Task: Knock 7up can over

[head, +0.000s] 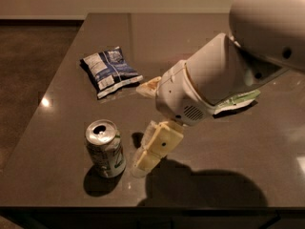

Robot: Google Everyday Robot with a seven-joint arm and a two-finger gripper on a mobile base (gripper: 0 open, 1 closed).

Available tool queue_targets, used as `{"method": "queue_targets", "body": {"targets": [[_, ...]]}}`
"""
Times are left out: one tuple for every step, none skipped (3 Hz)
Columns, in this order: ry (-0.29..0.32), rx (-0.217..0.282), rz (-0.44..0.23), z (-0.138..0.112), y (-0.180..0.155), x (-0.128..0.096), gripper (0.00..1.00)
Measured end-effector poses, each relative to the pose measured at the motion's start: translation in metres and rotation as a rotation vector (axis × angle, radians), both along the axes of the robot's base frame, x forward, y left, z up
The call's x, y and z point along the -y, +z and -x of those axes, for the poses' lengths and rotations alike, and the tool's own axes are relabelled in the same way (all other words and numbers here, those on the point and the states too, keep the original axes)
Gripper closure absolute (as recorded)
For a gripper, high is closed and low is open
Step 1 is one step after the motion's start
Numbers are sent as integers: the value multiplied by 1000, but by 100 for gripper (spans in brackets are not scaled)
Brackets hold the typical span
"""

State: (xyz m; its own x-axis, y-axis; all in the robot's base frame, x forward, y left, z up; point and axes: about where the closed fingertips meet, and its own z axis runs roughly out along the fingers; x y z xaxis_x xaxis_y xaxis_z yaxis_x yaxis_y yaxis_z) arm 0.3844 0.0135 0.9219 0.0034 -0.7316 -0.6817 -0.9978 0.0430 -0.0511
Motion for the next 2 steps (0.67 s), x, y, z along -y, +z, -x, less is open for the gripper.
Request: {"method": "queue_targets", "body": {"targets": [[40,-11,-46,6,-4,-25,0],[57,-26,-74,5,-12,-42,0]]}}
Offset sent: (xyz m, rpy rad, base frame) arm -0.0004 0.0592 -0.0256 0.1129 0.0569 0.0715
